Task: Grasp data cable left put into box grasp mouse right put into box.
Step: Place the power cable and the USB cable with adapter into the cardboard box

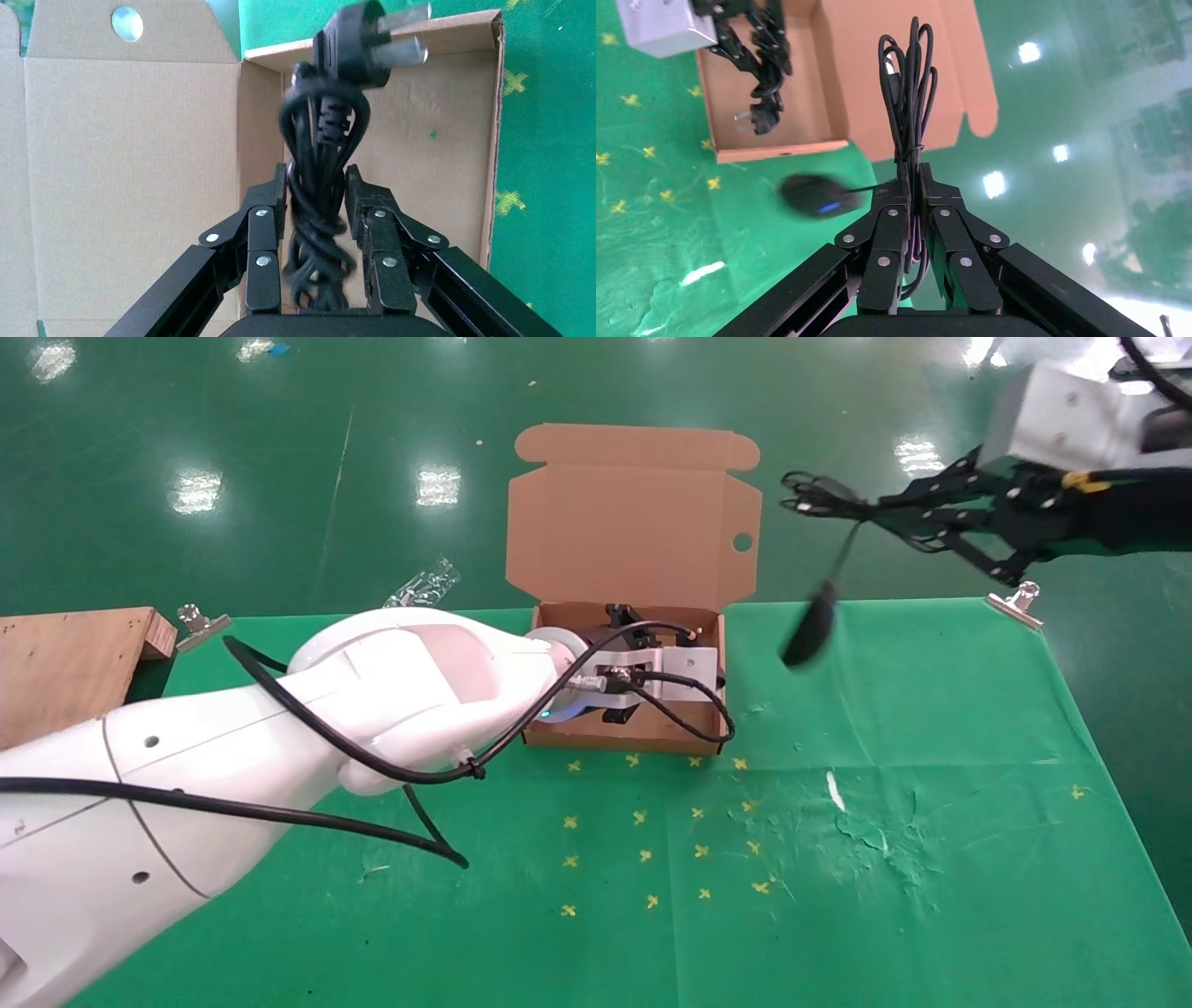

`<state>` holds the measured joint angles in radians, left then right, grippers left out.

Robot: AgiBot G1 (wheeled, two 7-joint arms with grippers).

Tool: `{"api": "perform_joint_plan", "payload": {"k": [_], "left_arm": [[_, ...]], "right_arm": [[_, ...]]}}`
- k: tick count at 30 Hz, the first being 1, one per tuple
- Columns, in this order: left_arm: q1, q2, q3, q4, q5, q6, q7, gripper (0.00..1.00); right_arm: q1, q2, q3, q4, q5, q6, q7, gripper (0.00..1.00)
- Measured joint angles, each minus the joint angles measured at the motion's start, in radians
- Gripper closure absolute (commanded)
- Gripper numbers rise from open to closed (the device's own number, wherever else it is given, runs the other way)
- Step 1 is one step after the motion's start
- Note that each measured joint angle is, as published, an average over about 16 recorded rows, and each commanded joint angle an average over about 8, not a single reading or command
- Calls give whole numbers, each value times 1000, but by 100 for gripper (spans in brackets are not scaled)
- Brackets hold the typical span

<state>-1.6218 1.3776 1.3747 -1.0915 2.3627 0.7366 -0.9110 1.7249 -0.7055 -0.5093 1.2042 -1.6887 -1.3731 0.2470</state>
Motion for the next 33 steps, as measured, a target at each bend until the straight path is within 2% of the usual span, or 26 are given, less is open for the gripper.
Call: {"api": "perform_joint_plan", "payload": {"k": [9, 22, 27, 33], "left_arm": [[-53, -27, 47, 73, -15, -19, -112, 0], [-115, -200, 15, 172, -50, -1, -182, 0], [-118, -234, 13, 164, -58, 5, -176, 0], [-118, -237, 13, 159, -61, 6, -175, 0]], "right_arm": [[-1, -63, -15, -55, 15, 5, -61, 100], [-59, -221, -46, -120, 81, 15, -109, 100], [-85, -309, -68, -192, 78, 54, -140, 100], [-100, -418, -104, -360, 25, 145, -205, 100]]}}
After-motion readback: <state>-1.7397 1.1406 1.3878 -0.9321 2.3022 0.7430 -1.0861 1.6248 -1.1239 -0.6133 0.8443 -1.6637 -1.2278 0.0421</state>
